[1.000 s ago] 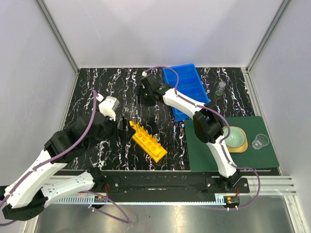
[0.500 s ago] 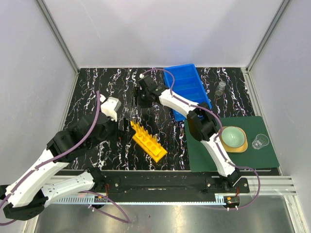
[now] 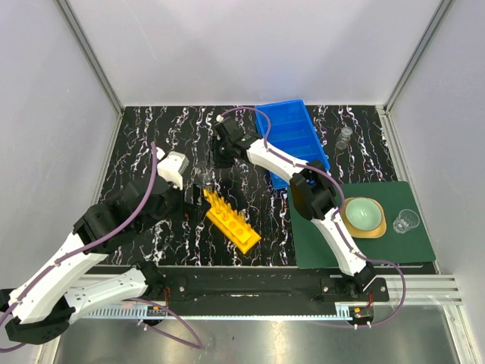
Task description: Organize the chemistry lab equipment
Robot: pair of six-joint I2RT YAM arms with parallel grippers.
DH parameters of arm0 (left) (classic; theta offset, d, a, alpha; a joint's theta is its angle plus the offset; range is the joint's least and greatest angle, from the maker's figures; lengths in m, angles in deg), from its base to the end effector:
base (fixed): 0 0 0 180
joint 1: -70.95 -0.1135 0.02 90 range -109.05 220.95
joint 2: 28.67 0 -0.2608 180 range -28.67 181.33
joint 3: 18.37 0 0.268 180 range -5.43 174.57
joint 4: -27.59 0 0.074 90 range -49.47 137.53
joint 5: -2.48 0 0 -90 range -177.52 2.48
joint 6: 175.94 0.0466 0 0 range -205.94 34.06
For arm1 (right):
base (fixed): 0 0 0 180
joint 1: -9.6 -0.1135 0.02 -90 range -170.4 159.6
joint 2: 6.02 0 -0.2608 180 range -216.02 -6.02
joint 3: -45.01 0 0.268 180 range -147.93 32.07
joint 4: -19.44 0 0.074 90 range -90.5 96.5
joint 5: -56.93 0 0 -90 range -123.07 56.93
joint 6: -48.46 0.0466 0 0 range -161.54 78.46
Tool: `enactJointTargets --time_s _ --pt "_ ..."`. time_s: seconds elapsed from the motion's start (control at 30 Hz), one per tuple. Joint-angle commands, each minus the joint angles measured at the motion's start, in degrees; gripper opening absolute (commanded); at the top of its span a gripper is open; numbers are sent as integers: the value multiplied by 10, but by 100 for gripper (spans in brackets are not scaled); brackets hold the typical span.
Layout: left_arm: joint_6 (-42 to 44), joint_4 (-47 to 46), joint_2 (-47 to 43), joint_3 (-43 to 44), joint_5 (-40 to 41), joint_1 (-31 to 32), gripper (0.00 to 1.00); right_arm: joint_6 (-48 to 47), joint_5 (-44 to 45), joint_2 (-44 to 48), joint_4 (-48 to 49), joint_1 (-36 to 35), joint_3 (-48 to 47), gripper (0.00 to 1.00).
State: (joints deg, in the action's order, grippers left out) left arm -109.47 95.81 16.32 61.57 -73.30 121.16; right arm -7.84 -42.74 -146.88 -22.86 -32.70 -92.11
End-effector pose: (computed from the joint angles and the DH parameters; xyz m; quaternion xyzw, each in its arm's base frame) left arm 0.1079 -0.1117 0.3860 0.1442 0.8632 -0.1957 0.4425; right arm 0.4185 0.3914 0.1743 -0.1007 0.9190 0.2912 0.2458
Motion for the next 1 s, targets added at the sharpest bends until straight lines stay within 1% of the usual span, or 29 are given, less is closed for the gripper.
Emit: enactJointTargets --time_s 0.0,0.03,0.13,0.17,0.23,0.27,0.37,0.4,0.5,0.7,0.8,0.97 --pt "10 -32 0 2 14 -2 99 -3 -8 -1 2 0 -26 40" --pt "10 -32 -1 3 13 -2 99 -3 -8 0 1 1 -26 37" --pt "11 -31 -1 6 13 -1 99 -4 -10 -4 -1 0 -29 33" --pt "11 -30 -1 7 13 -2 99 -3 -12 -5 -3 1 -31 29" --pt "12 -31 0 8 13 -2 99 -4 -14 -10 -5 1 -35 26" --pt "14 -30 0 8 13 -2 99 -4 -14 -11 -8 0 -36 21" --pt "12 -28 1 8 14 -2 99 -6 -13 -13 -12 1 -39 14" --pt "12 -27 1 8 15 -2 99 -7 -12 -13 -13 0 -38 9" --pt "11 -27 2 6 15 -2 99 -6 -13 -14 -13 1 -38 0" --pt "9 -28 0 1 18 -2 99 -13 -6 -1 -19 1 -33 0" --pt "5 -28 -1 1 17 -2 99 -29 17 39 -18 0 -16 0" --pt "2 -28 4 3 17 -2 99 -64 54 154 -30 5 27 0"
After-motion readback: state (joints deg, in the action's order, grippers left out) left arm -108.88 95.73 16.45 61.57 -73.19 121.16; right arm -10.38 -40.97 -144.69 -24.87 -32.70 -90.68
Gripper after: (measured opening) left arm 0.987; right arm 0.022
